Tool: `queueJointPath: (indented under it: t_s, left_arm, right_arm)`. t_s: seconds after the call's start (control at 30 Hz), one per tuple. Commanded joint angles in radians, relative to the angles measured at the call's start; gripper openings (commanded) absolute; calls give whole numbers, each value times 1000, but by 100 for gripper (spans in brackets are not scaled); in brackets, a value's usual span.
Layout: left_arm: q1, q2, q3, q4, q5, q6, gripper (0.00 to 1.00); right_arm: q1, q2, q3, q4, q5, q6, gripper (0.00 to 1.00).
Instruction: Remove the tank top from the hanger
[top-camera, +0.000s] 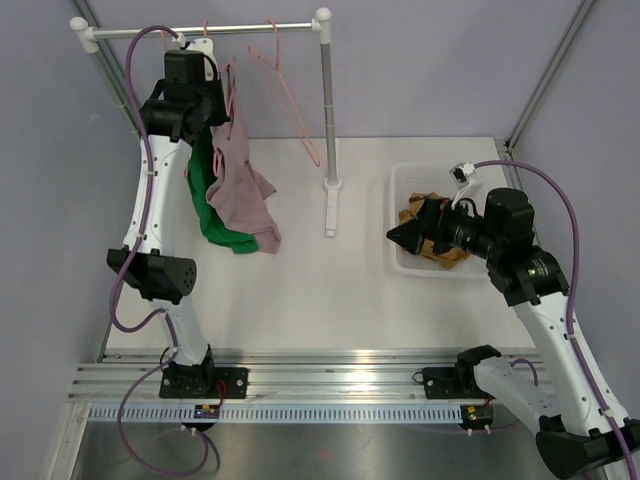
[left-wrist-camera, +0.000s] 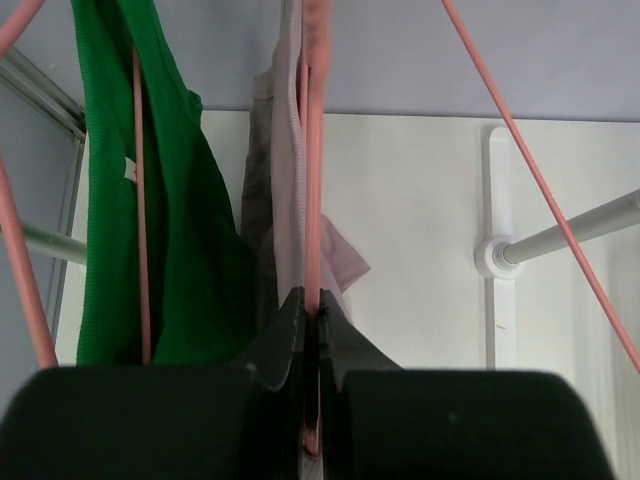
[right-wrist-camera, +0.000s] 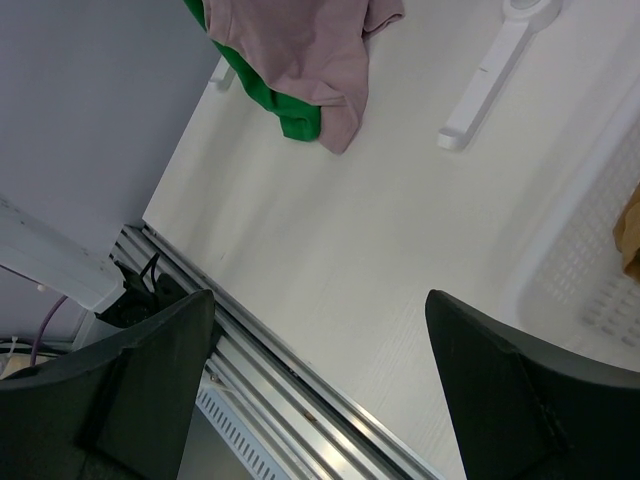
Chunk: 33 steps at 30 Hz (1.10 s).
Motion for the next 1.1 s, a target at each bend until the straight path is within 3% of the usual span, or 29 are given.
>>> queueJointPath:
  t_s: [0.0,0.43,0.77,1.07]
  left_arm:
    - [6,-21,60,78,22,12,0]
    - [6,-142,85,118,68,-28,0]
    - [5,-252,45,41,156,-94,0]
    - [-9,-547,-346,61,303,-174,0]
  right_arm:
    - [0,-1,-10,41,-22,11,93]
    - [0,4,11,29,-36,4,93]
    - [0,-9,45,20,-72,3,93]
    - [0,17,88,59,-181,33,93]
